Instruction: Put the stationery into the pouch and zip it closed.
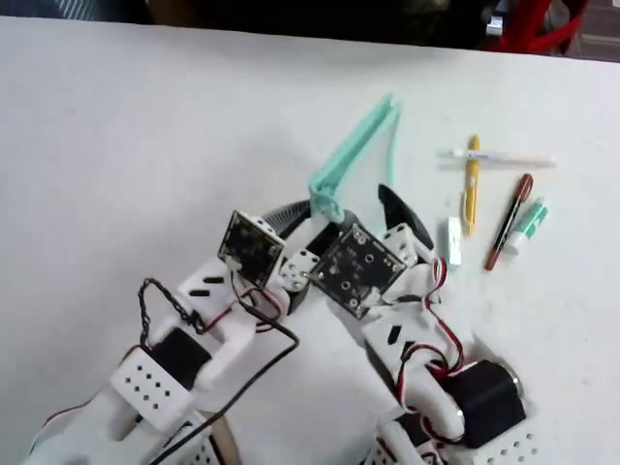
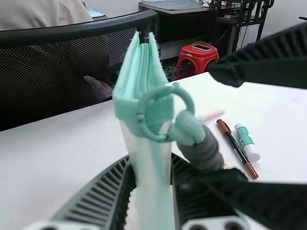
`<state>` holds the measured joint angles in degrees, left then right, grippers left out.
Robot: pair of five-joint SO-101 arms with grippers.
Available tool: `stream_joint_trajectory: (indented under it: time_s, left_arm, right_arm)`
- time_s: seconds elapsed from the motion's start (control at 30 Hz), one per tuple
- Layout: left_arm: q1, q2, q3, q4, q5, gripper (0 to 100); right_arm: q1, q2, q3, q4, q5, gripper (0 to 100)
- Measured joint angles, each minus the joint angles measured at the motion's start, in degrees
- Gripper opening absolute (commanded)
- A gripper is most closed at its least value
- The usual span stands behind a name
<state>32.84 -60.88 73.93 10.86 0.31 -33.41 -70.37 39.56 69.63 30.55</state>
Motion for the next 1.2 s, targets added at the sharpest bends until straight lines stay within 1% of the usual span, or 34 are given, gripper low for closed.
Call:
stream_joint_trajectory:
  time_s: [0.1, 0.3, 0.47, 0.73, 0.83, 0.9, 1.07, 1.2]
  left_arm:
    - [-0.3, 0.0, 0.3, 0.0, 0.0, 3]
    - [-0.2, 0.0, 0.4, 0.0, 0.0, 3]
    - [0.1, 0.0, 0.4, 0.0, 0.0, 3]
    - [0.1, 0.0, 0.6, 0.0, 0.0, 3]
    - [0.1, 0.0, 0.6, 0.0, 0.0, 3]
    - [0.1, 0.0, 0.6, 0.0, 0.0, 3]
    - [0.0, 0.0, 0.4, -0.1, 0.0, 13]
    - [-0.4, -0.1, 0.4, -0.1, 0.6, 13]
  right_arm:
    - [-1.5, 1.1, -0.6, -1.0, 0.1, 22.4]
    - [-2.0, 1.2, -0.7, -2.8, 0.1, 18.2]
    - [-2.0, 1.5, -0.7, -4.1, 0.1, 9.4]
    - [-2.0, 1.5, -0.6, -4.3, 0.2, 7.5]
    - [-2.0, 1.5, 0.0, -4.9, 0.2, 2.4]
    - [-1.3, 1.5, 0.0, -6.2, 0.2, 1.9]
    - [3.2, 2.1, 0.2, -9.5, 0.2, 1.8]
    - [4.8, 1.8, 0.2, -9.6, 0.2, 1.8]
